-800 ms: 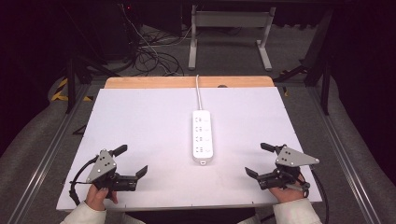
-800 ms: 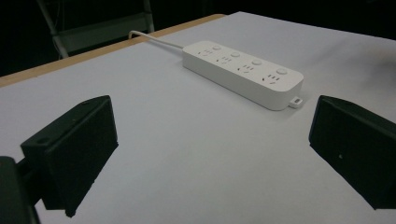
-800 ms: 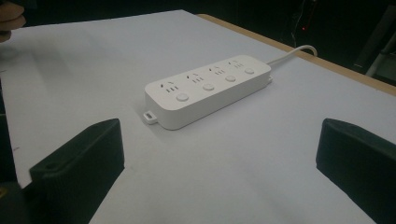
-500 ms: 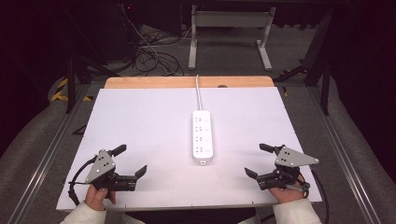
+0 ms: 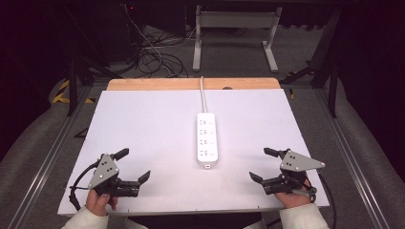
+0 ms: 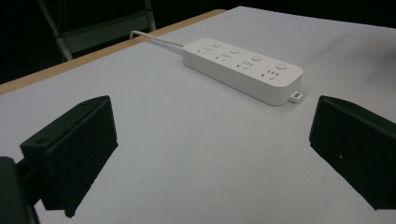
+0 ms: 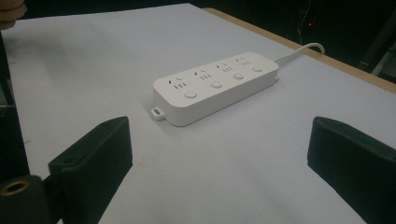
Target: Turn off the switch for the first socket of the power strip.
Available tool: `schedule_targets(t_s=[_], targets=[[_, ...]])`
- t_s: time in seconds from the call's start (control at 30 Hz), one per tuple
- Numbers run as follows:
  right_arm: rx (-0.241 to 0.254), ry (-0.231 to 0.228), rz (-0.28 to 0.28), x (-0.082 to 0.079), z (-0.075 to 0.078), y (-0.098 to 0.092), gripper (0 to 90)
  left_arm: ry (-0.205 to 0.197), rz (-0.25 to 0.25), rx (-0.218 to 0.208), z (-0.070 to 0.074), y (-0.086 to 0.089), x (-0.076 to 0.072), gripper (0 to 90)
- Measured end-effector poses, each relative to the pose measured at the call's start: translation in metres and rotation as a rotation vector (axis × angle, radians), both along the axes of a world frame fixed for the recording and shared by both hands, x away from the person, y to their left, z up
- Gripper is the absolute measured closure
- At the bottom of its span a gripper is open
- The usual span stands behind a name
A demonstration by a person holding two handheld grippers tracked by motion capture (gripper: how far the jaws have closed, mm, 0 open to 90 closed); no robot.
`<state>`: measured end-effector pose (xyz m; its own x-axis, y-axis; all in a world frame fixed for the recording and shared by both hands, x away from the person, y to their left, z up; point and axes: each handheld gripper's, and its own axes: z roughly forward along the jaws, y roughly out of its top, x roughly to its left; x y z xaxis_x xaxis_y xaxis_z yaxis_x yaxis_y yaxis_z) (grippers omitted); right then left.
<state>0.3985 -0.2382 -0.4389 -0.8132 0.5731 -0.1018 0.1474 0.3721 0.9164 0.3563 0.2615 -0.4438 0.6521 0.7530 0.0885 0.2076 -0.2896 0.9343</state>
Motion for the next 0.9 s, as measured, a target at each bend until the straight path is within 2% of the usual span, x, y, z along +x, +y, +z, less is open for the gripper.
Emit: schedule_targets(t_s=[0.33, 0.5, 0.63, 0.9], targets=[[-0.013, 0.011, 0.003, 0.000, 0.001, 0.001, 12.3, 0.016, -0.012, -0.041, 0.002, 0.003, 0.000, 1.6], [-0.022, 0.004, 0.000, 0.000, 0.003, 0.003, 12.9, -0.003, -0.006, -0.016, 0.002, 0.001, 0.000, 1.8], [-0.036, 0.009, 0.005, 0.003, 0.008, 0.004, 14.8, 0.006, -0.003, -0.016, 0.001, 0.000, -0.001, 1.8], [-0.024, 0.054, 0.005, 0.015, 0.021, 0.007, 16.2, 0.003, 0.005, -0.005, 0.001, 0.000, -0.001, 1.8]])
